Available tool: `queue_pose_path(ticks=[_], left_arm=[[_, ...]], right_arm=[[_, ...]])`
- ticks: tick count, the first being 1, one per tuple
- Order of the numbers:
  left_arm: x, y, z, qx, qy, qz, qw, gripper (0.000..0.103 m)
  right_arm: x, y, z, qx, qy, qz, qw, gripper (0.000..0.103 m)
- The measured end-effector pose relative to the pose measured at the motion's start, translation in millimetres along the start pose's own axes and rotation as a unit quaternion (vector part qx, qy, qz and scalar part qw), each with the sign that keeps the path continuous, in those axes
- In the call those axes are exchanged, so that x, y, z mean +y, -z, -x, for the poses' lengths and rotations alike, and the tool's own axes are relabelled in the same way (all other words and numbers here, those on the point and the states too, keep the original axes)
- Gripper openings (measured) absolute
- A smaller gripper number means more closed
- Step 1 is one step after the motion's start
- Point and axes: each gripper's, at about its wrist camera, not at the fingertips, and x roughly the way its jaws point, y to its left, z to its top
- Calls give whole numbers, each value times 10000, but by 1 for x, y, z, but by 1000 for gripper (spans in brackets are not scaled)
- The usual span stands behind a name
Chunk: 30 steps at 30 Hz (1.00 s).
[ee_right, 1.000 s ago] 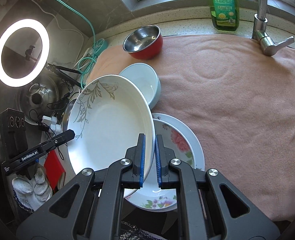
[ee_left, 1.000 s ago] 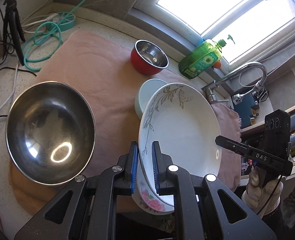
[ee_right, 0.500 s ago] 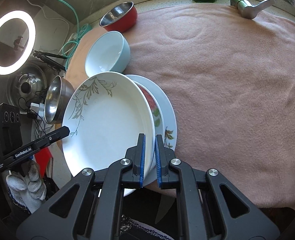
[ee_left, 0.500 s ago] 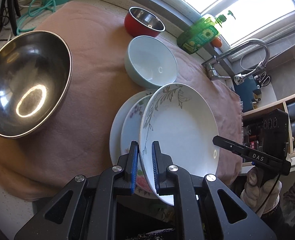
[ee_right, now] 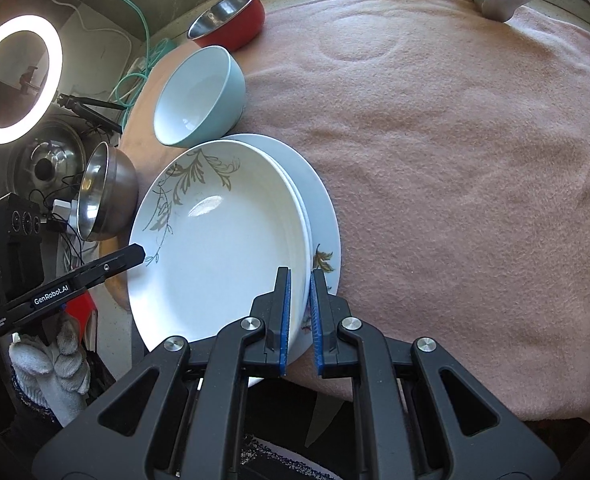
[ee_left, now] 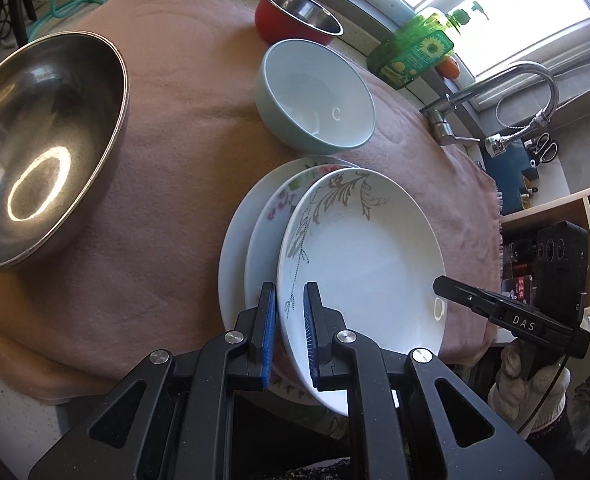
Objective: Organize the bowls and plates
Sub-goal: 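Lower the leaf-pattern plate onto the pink-flower plate stack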
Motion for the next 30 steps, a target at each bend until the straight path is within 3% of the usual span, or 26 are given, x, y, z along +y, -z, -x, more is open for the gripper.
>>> queue_pose_path(ticks=[17,25,28,30], left_arm=[[5,-5,-1,-26,-144,54,9999,12],[4,-4,-1,-2,-79,107,9999,12],[3,-5,-1,20,-105,62,9999,12],[3,-5,-1,31,-107,55,9999,13]], right_arm=[[6,-5,-10,104,37,109,9999,10],[10,-5,-11,133,92,243,9996,14],[13,-4,-11,144,108,301,9994,17],[13,-4,-11,143,74,289,9995,28]])
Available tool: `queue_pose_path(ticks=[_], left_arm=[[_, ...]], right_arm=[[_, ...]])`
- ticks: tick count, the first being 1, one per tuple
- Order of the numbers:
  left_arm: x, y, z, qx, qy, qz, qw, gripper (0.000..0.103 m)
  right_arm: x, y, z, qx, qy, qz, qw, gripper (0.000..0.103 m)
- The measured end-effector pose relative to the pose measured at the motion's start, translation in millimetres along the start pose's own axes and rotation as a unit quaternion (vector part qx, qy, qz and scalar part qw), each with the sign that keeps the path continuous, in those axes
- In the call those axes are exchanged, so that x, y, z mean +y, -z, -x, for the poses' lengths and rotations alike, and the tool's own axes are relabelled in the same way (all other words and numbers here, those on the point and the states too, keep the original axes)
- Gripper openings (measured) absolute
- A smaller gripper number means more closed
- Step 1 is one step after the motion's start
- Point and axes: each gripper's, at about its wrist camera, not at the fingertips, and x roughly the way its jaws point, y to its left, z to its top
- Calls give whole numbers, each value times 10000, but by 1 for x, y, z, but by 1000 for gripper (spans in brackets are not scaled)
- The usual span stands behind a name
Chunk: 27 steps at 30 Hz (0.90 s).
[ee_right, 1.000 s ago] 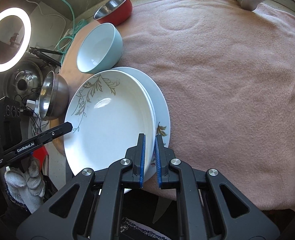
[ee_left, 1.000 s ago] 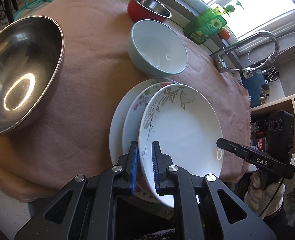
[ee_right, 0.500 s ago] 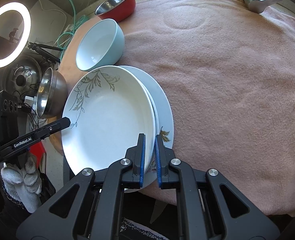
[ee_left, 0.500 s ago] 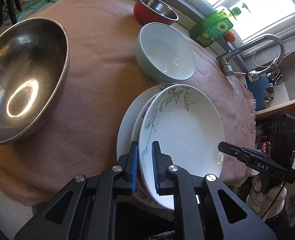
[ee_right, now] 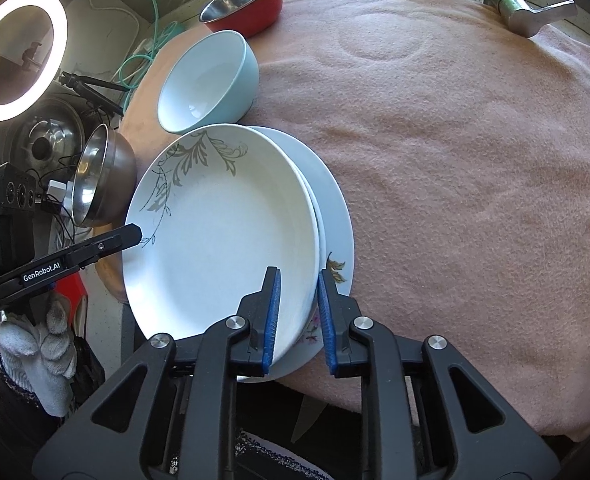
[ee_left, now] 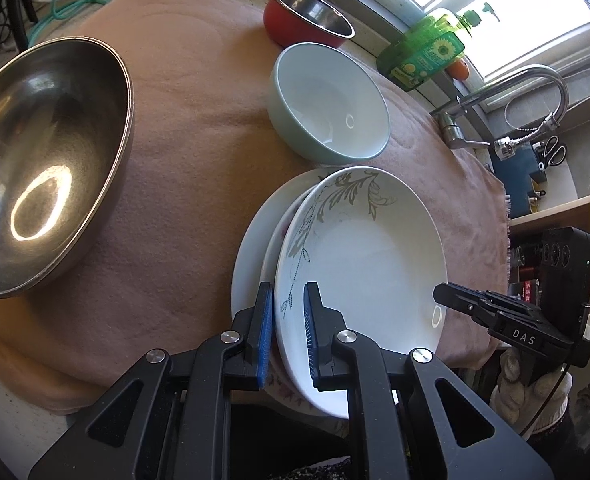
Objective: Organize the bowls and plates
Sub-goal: 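Lower the leaf-pattern plate onto the pink-flower plate stack, then open the right gripper to release the leaf-pattern plate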
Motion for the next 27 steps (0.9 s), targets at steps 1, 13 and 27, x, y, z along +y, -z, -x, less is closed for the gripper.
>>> queue_pose_path(ticks=[1,13,27], left_arm=[[1,-1,0,1,1,18,10000,13],[3,-1,5,-23,51,80,10000,17],[23,23,54,-912,-52,606,9940,53]], right_arm=[[1,0,1,-26,8,7,10000,32],[-3,-1,22,-410,24,-85,9991,58],[11,-8,44,-891,-230,-101,9957,82]])
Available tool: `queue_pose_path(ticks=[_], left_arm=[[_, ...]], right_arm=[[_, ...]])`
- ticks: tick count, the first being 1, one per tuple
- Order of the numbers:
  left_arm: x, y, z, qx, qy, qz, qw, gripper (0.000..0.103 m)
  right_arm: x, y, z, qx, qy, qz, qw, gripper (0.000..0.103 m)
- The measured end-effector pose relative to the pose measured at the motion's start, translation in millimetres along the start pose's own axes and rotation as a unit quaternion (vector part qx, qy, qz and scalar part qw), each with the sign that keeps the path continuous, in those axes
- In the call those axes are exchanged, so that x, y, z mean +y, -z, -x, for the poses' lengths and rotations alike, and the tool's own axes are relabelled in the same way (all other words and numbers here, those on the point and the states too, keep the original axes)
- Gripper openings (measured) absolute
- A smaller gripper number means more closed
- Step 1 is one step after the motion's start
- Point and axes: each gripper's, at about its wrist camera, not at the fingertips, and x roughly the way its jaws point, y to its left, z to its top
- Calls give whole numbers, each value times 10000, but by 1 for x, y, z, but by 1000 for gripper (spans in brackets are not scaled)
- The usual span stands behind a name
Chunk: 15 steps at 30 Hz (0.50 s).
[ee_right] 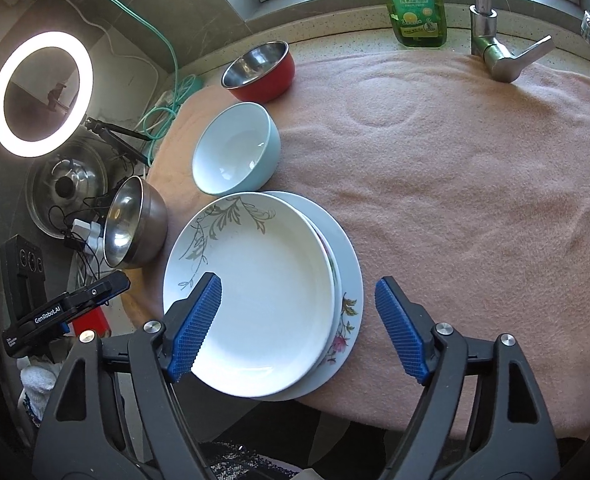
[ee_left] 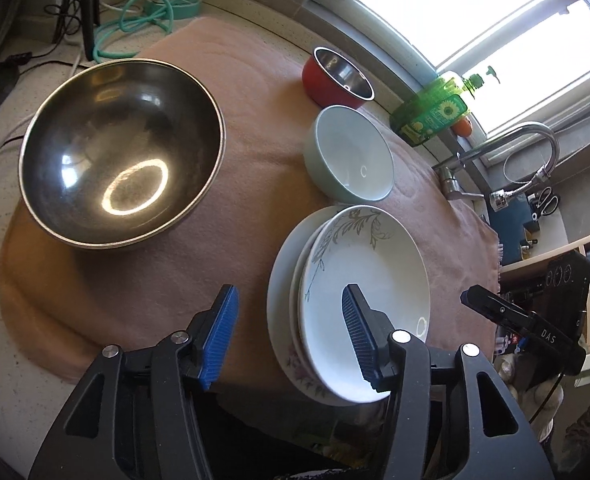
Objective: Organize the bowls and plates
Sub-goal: 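Open the right gripper to release the leaf-pattern plate, then move the right gripper to the rim of the large steel bowl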
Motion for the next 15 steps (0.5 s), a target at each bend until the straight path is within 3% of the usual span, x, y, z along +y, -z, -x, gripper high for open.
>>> queue_pose_path(ticks=[9,15], left_arm=[[45,-18,43,-596,-176,412,9972,53],[86,-36,61,-757,-358,627,9945,53]], right_arm=[[45,-14,-4,-205,-215,96,9995,82],[85,-22,-23,-155,-430,142,9989,82]])
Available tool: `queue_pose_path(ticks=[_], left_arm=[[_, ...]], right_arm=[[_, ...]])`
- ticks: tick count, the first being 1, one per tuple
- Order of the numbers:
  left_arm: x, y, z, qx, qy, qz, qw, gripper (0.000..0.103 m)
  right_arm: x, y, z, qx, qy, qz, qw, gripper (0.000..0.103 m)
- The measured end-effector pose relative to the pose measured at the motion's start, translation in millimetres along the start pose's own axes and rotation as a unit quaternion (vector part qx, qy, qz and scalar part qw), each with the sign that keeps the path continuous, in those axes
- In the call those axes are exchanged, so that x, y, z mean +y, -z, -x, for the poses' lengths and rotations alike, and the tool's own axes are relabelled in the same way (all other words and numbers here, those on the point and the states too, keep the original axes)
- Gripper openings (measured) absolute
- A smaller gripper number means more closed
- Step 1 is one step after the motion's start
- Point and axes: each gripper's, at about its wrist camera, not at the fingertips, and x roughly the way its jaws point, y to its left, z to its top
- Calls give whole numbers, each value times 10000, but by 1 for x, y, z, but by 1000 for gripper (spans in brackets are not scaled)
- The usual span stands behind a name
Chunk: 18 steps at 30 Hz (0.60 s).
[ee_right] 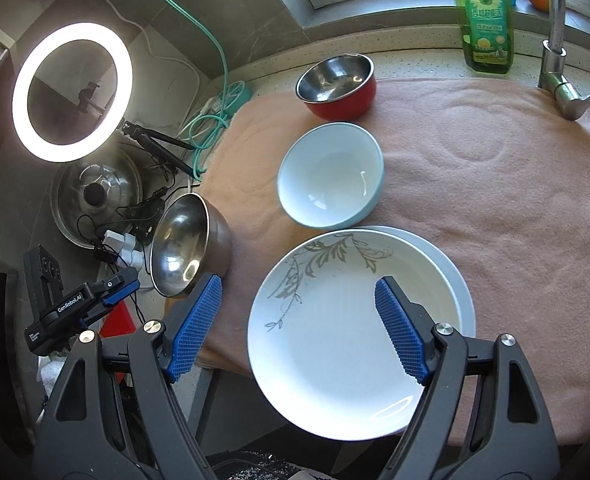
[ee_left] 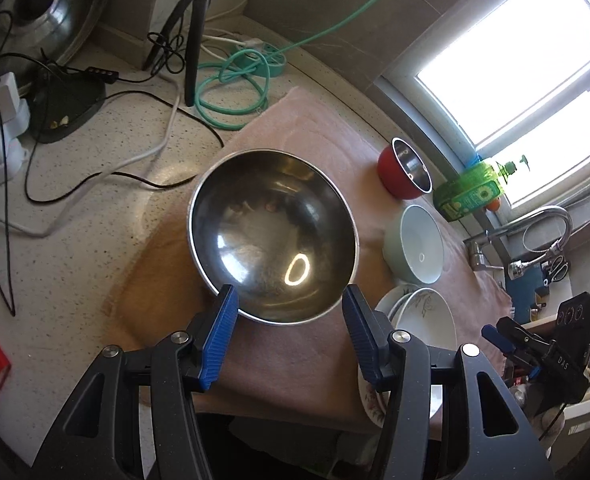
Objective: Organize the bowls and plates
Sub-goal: 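Move the right gripper to the rim of the large steel bowl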
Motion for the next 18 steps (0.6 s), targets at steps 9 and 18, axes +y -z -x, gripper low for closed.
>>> queue_pose_path(ticks=[9,18], left_arm=[[39,-24,-7,131,-37,166,9998,53],[57,-39,-15,258,43,226,9994,53]], right_arm=[[39,-7,-46,238,-250,-67,9994,82],[60,-8,-89,549,-468,-227,9971,70]])
